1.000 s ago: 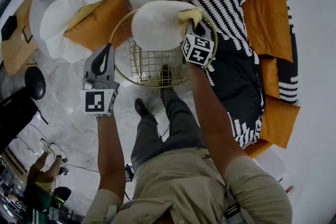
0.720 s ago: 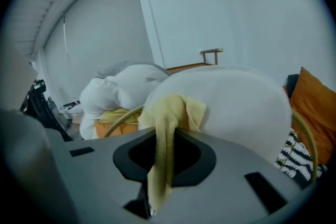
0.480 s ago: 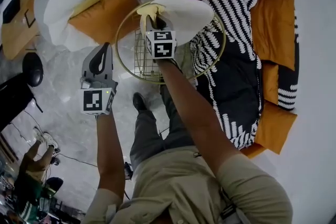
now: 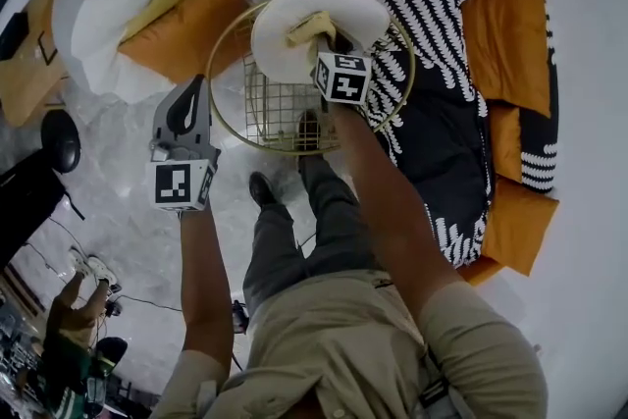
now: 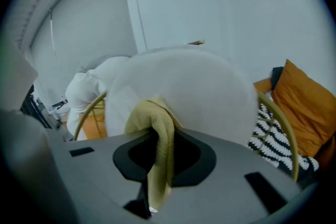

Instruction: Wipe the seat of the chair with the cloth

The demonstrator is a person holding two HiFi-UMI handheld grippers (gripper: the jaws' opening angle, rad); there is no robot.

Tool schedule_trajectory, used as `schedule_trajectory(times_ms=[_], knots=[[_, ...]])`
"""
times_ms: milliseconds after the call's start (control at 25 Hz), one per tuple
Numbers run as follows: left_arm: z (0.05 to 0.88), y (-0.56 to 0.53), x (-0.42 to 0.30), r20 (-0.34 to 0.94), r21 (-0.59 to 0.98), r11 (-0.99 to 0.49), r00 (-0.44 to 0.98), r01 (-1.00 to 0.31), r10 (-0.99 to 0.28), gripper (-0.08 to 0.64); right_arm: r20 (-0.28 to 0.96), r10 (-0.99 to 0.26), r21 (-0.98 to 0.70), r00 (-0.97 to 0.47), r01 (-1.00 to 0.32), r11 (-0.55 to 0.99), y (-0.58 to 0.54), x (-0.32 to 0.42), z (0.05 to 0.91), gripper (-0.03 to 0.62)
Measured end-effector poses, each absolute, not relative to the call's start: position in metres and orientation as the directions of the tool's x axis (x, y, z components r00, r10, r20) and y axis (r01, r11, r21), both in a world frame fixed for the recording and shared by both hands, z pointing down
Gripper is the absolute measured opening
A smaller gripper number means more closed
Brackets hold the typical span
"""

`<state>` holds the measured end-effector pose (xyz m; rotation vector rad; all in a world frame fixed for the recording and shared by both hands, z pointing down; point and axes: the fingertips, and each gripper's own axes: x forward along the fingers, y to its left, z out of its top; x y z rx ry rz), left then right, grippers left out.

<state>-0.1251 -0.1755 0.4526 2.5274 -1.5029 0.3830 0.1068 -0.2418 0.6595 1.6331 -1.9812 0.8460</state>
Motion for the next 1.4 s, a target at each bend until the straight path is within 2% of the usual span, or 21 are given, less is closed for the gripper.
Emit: schedule_trajectory(times_ms=[160,280,440,760,920,1040,1400], knots=[[0.452,-0.181,-0.112,0.305,0.018,-0.499,0.480,-0.867,-0.823,0.014,0.695,-0.716,-0.149,-0.064,-0.987,-0.057,-0.233,0.202,0.666,0.052],[0.453,-0.183,-0.102,0.304,0.021,-0.516,0.497,-0.856,-0.813,0.014,0.687,-0.727,-0.120,0.003,-0.986,-0.117,-0.224,0.241,0.660,0.052],[0.451,-0.185,-0.088,0.302,0.019,-0.539,0.519,-0.842,-0.800,0.014,0.673,-0.738,-0.119,0.046,-0.978,-0.169,-0.215,0.259,0.653,0.052],[0.450,-0.183,-0.084,0.299,0.020,-0.542,0.523,-0.840,-0.798,0.014,0.667,-0.744,-0.125,0.033,-0.980,-0.156,-0.216,0.250,0.652,0.052],[0.455,-0.178,-0.093,0.308,0.022,-0.529,0.509,-0.848,-0.803,0.014,0.675,-0.738,-0.145,0.000,-0.981,-0.133,-0.220,0.223,0.658,0.052],[0.461,-0.174,-0.104,0.317,0.027,-0.511,0.492,-0.859,-0.811,0.014,0.685,-0.726,-0.176,-0.067,-0.981,-0.076,-0.227,0.176,0.669,0.052],[0.481,-0.152,-0.140,0.356,0.029,-0.457,0.436,-0.889,-0.826,0.014,0.665,-0.630,-0.299,-0.402,-0.916,0.269,-0.238,-0.017,0.686,0.052]])
